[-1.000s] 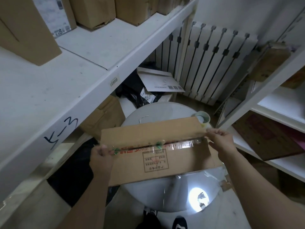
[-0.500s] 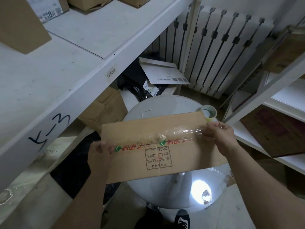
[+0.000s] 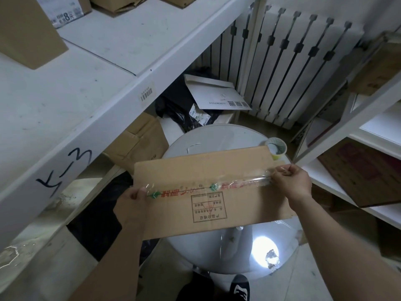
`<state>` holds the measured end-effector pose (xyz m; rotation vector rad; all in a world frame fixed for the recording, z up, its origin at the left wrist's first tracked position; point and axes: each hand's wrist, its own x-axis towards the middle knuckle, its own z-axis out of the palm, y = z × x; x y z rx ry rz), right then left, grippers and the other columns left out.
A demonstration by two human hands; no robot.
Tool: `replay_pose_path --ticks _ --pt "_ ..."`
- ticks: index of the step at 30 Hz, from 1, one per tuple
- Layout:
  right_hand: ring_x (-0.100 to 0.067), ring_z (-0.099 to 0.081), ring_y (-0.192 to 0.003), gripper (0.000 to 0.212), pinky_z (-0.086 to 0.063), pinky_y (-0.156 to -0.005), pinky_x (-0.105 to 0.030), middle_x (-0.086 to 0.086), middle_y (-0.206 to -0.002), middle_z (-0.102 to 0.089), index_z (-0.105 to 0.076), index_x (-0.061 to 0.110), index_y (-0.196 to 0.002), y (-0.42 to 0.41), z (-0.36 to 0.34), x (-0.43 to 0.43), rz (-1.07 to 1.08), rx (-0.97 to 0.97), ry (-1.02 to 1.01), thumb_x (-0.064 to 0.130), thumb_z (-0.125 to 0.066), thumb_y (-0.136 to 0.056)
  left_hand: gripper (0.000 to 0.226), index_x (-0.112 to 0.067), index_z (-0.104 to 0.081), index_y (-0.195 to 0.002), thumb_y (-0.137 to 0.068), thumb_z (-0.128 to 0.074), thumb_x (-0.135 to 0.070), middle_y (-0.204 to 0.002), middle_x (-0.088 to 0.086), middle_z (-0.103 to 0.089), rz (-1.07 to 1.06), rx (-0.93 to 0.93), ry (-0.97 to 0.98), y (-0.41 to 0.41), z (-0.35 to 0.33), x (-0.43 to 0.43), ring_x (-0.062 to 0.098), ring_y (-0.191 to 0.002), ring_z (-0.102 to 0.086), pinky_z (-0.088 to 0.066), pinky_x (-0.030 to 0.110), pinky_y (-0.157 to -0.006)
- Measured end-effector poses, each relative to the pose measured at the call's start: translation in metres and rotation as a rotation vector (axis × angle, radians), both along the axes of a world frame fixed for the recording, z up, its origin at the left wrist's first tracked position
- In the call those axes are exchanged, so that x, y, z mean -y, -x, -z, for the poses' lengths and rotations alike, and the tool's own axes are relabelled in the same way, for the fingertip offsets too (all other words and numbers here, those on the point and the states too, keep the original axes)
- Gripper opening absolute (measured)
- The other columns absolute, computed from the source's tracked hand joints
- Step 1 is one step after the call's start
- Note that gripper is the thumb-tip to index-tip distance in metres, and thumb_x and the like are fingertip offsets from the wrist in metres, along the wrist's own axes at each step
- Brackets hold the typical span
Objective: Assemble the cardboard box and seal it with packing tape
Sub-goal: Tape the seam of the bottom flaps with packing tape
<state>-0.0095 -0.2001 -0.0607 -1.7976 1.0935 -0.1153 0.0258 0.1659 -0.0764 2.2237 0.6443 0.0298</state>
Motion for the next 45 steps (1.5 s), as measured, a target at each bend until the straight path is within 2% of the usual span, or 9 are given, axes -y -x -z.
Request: replay_pose_path --ticks 3,7,16,25,29,32,38,45 --pt "-0.013 -0.055 -0.077 0.006 -0.045 -0.073 -0.029 0.002 -0.082 -0.065 -0.068 0.015 -0.086 0.0 0.001 -0.001 -0.006 -0.003 0.028 0.011 -0.066 -0.082 0.016 -0.008 -0.07 -0.093 -0.094 -0.059 -0.02 -0.088 0.003 -0.064 -0.015 0.003 -0.026 0.001 -0.002 0.001 0.018 -0.083 -0.056 -0.038 0.029 -0.075" --pt "-0.016 -0.058 -0.078 0.01 -0.05 -0.075 -0.032 0.002 -0.08 -0.065 -0.066 0.018 -0.078 0.0 0.005 -0.003 -0.01 -0.004 0.015 0.009 -0.067 -0.081 0.015 -0.007 -0.071 -0.089 -0.092 -0.062 -0.019 -0.086 0.006 -0.066 -0.047 -0.014 -0.003 -0.001 -0.001 -0.001 0.019 -0.079 -0.056 -0.038 0.027 -0.074" --pt "-0.014 -0.054 -0.082 0.006 -0.038 -0.073 -0.024 0.002 -0.084 -0.063 -0.068 0.016 -0.088 0.002 0.002 -0.009 -0.028 -0.031 0.067 0.013 -0.069 -0.084 0.02 -0.005 -0.075 -0.094 -0.091 -0.066 -0.022 -0.091 0.01 -0.071 -0.098 -0.036 0.038 0.0 0.0 -0.004 0.026 -0.088 -0.064 -0.045 0.032 -0.079" --pt "-0.019 -0.058 -0.089 0.008 -0.044 -0.079 -0.027 0.001 -0.086 -0.065 -0.071 0.015 -0.09 0.002 0.007 -0.008 -0.039 -0.052 0.093 0.013 -0.069 -0.082 0.019 -0.005 -0.074 -0.099 -0.091 -0.065 -0.02 -0.095 0.011 -0.071 -0.091 -0.027 0.024 0.003 -0.008 0.001 0.02 -0.083 -0.058 -0.043 0.031 -0.077" --pt "-0.016 -0.058 -0.087 0.007 -0.044 -0.081 -0.026 0.001 -0.085 -0.067 -0.071 0.014 -0.088 0.001 0.006 -0.007 -0.037 -0.048 0.09 0.011 -0.071 -0.082 0.012 -0.013 -0.073 -0.095 -0.092 -0.065 -0.021 -0.082 0.002 -0.065 -0.072 -0.067 0.068 0.001 -0.011 0.001 0.02 -0.084 -0.057 -0.041 0.029 -0.072" --pt "-0.015 -0.059 -0.086 0.007 -0.047 -0.085 -0.028 0.001 -0.086 -0.069 -0.072 0.014 -0.088 0.001 0.005 -0.008 -0.036 -0.069 0.111 0.012 -0.071 -0.082 0.016 -0.008 -0.074 -0.099 -0.09 -0.066 -0.019 -0.088 0.003 -0.067 -0.099 -0.04 0.01 0.001 -0.01 0.003 0.018 -0.08 -0.057 -0.043 0.03 -0.076" --pt "-0.014 -0.059 -0.084 0.008 -0.043 -0.079 -0.023 0.005 -0.08 -0.065 -0.072 0.014 -0.088 0.0 0.003 -0.009 -0.032 -0.072 0.112 0.01 -0.07 -0.082 0.016 -0.007 -0.074 -0.099 -0.087 -0.07 -0.017 -0.096 0.009 -0.07 -0.149 -0.046 0.022 -0.001 -0.007 0.006 0.018 -0.082 -0.058 -0.044 0.029 -0.075" --pt "-0.012 -0.056 -0.083 0.01 -0.044 -0.083 -0.024 0.005 -0.079 -0.064 -0.072 0.015 -0.091 0.0 0.005 -0.009 -0.045 -0.088 0.144 0.011 -0.071 -0.082 0.011 -0.008 -0.073 -0.096 -0.087 -0.069 -0.013 -0.088 0.002 -0.064 -0.151 -0.059 0.009 -0.003 -0.007 0.006 0.018 -0.083 -0.056 -0.041 0.029 -0.075"
